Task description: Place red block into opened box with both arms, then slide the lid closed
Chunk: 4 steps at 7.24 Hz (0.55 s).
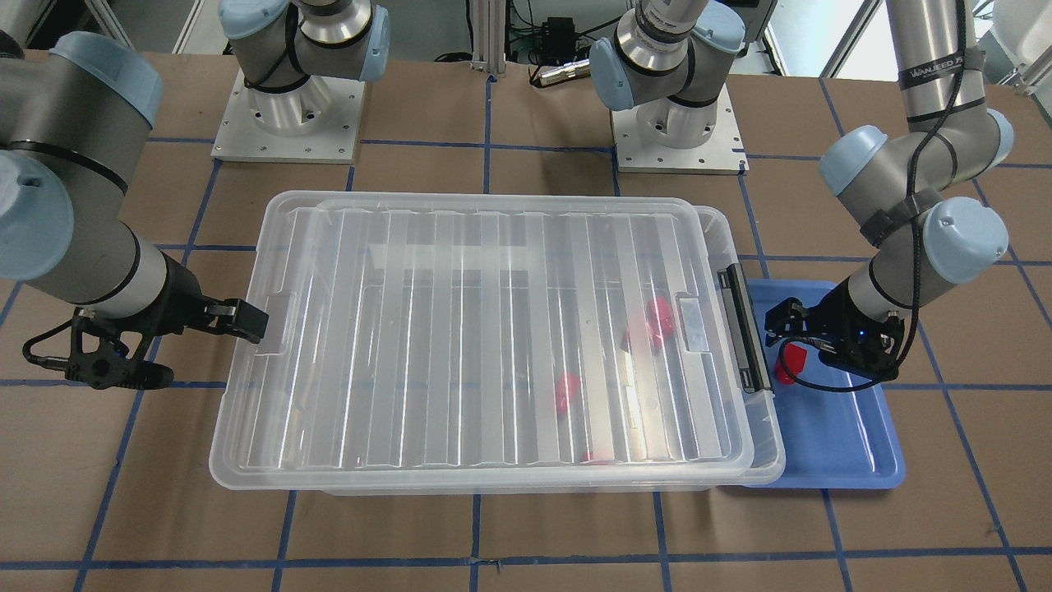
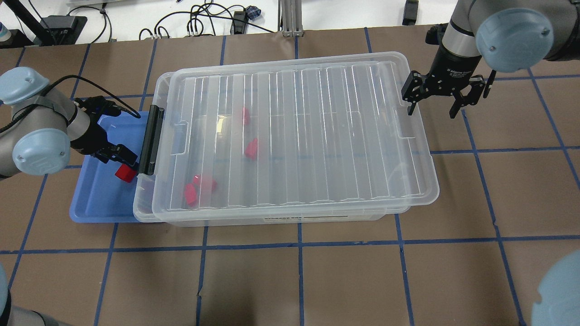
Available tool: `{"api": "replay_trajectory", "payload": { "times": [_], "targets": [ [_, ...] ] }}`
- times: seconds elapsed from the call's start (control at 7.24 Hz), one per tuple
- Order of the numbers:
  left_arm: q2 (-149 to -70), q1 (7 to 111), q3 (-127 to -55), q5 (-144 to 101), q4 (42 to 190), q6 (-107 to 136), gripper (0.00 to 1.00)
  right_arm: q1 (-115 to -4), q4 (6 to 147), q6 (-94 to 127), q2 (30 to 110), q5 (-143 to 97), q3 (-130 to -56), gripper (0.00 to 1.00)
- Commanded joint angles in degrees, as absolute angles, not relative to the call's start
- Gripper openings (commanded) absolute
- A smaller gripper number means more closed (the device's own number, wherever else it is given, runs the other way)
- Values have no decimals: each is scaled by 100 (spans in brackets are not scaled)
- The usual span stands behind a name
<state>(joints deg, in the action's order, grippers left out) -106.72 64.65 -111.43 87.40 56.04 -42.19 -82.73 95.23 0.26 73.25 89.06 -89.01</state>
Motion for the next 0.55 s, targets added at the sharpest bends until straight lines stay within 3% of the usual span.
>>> {"api": "replay_trajectory", "payload": {
  "times": [0.0,0.41],
  "targets": [
    [-10766,6311,-11258,8701,5581,-4210,100,-7974,9527,-122,7321,8886,-8859,100],
    [-10898,6354,-11416,8719,5370,-4096,100,-7893,9763,-114,7321,8947,-8850,100]
  ]
}}
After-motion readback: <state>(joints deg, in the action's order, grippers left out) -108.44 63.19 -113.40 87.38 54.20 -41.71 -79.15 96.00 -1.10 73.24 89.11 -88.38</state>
